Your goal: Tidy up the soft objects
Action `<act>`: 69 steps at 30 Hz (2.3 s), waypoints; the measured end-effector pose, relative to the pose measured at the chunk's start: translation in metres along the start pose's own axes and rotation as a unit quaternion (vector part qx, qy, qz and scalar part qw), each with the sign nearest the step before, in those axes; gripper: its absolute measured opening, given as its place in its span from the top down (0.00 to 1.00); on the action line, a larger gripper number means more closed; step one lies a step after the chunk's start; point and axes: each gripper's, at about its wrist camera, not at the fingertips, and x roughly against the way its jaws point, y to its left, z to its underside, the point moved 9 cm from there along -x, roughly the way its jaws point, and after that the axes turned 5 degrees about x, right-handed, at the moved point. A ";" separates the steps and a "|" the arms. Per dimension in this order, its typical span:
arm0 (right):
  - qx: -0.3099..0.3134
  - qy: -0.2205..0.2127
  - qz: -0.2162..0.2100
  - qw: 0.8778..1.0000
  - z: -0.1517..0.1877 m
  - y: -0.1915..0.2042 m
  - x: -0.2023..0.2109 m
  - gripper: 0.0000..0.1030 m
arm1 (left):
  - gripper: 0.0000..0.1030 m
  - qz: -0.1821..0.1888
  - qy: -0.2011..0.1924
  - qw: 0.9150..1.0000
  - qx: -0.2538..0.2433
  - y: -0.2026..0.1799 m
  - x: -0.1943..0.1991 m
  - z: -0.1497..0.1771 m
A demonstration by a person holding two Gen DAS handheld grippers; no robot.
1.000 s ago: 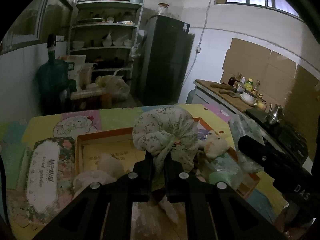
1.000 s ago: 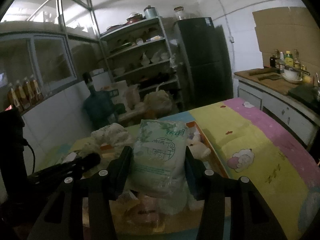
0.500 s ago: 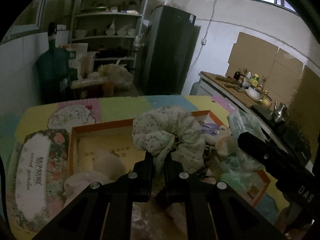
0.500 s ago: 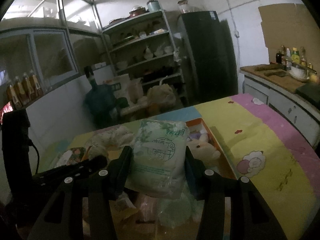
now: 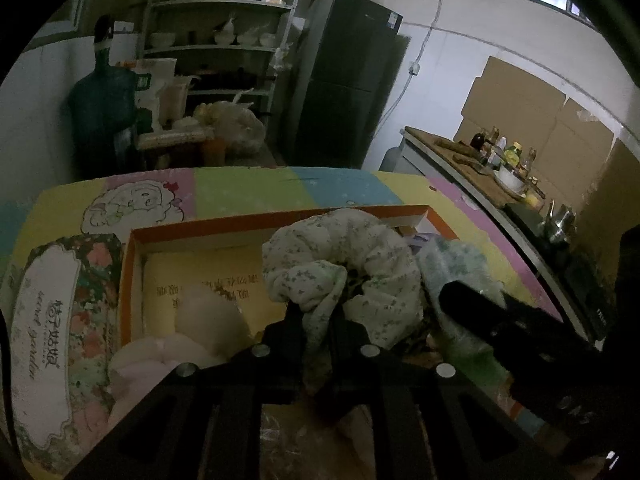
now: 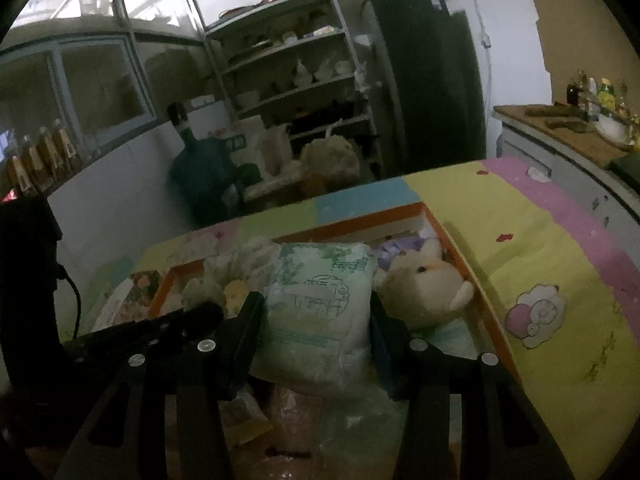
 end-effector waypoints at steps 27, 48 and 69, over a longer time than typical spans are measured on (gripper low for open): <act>-0.024 -0.045 0.003 0.999 -0.004 0.002 0.031 0.32 | 0.65 -0.012 -0.043 0.999 0.000 -0.003 0.043 -0.002; 0.033 -0.102 0.046 0.993 0.013 0.073 0.096 0.31 | 0.65 -0.142 -0.165 0.976 -0.021 0.026 0.157 0.021; 0.081 -0.136 0.038 0.987 0.067 0.166 0.152 0.31 | 0.65 -0.167 -0.201 0.965 0.023 0.074 0.253 0.098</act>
